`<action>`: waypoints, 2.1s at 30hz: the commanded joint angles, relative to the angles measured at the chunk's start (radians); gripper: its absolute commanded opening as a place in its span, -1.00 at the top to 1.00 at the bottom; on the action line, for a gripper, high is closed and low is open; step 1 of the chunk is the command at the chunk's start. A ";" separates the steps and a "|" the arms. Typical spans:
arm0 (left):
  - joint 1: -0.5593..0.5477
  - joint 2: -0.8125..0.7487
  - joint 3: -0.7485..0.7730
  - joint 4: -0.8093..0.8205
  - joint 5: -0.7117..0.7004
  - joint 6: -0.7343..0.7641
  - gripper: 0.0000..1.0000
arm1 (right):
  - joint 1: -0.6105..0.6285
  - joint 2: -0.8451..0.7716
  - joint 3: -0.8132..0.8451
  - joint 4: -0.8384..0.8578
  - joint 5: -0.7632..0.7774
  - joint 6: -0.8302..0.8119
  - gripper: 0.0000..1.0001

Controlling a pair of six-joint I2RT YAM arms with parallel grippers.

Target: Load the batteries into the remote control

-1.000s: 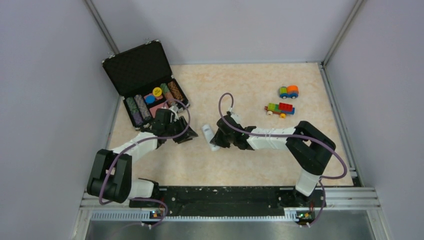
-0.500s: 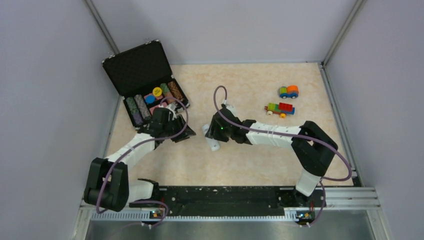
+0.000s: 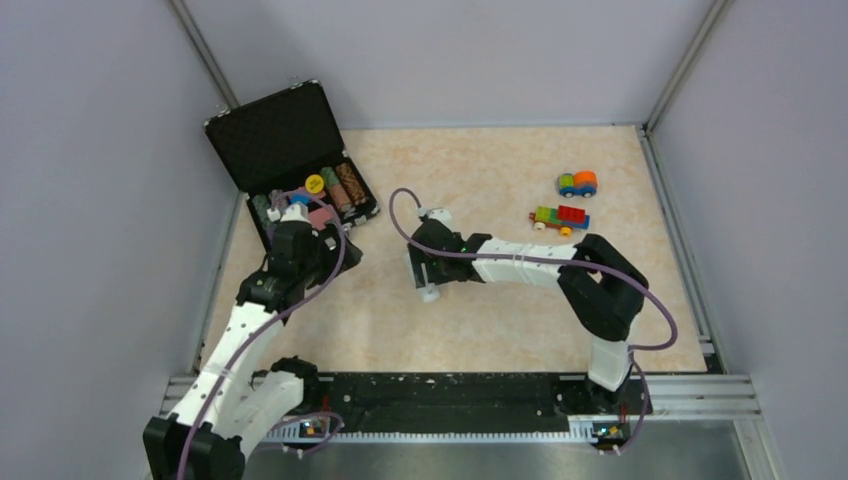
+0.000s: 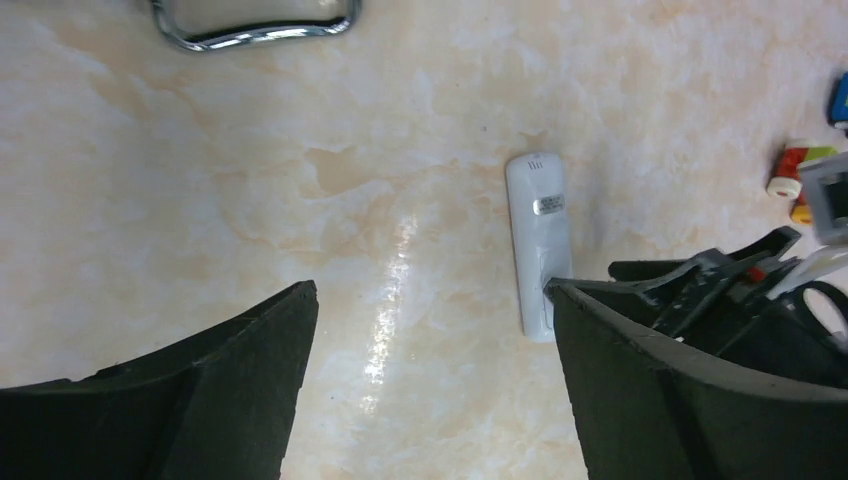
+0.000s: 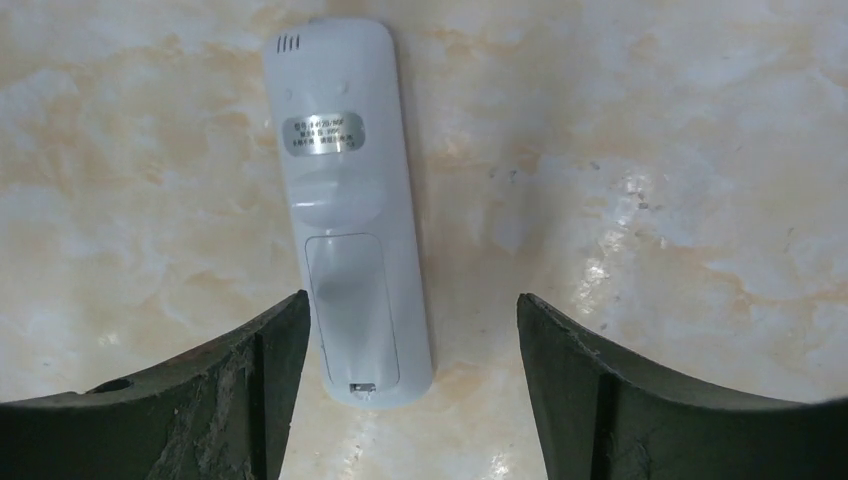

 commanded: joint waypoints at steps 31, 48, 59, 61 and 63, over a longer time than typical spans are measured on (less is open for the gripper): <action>0.006 -0.252 0.200 -0.269 -0.309 0.039 -0.98 | -0.101 -0.158 -0.080 -0.135 0.287 -0.171 0.46; 0.006 -0.170 0.256 -0.349 -0.163 0.042 -0.94 | -0.251 -0.193 -0.263 -0.027 0.132 -0.348 0.29; 0.006 -0.264 0.282 -0.444 -0.187 -0.064 -0.98 | -0.261 -0.268 -0.298 -0.042 0.081 -0.330 -0.26; 0.006 -0.278 0.309 -0.476 -0.172 -0.055 -0.98 | -0.264 -0.320 -0.294 -0.072 0.083 -0.315 -0.30; 0.006 -0.282 0.340 -0.488 -0.113 -0.025 -0.98 | -0.266 -0.400 -0.291 -0.104 0.074 -0.304 -0.36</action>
